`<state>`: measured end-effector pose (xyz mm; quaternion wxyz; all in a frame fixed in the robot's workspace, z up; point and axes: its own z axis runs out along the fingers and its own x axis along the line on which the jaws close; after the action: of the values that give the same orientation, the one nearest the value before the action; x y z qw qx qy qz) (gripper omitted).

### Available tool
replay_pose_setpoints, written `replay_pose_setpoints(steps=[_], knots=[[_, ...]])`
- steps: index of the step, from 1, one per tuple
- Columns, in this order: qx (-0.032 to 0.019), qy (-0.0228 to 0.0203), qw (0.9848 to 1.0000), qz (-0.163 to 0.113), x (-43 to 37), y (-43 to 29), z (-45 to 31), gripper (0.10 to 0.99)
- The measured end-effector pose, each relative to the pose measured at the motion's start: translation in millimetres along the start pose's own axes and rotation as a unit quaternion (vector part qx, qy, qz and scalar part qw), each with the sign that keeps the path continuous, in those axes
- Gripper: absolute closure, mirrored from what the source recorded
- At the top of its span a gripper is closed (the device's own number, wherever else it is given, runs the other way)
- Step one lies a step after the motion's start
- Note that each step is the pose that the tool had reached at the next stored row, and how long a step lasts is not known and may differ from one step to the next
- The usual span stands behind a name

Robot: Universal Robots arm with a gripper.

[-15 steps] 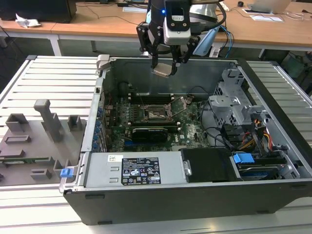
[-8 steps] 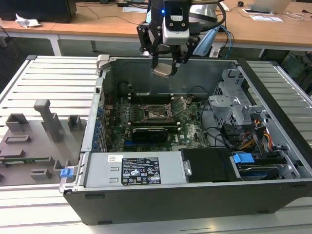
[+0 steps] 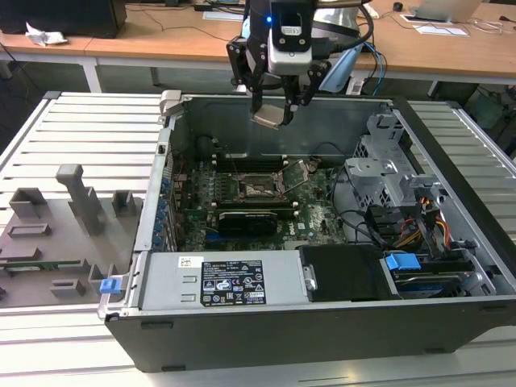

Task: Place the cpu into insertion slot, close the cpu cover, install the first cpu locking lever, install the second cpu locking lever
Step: 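Place the cpu into insertion slot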

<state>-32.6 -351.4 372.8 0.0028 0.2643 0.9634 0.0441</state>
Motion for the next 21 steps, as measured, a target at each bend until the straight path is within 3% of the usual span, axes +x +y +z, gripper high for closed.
replay_pose_setpoints(steps=[13, 21], knots=[[0.0004, -0.0005, 1.0, 0.003, 0.0, -0.1, 1.3, 0.545], [0.0, -0.0019, 0.9998, 0.019, 0.0, -0.1, 1.6, 0.545]])
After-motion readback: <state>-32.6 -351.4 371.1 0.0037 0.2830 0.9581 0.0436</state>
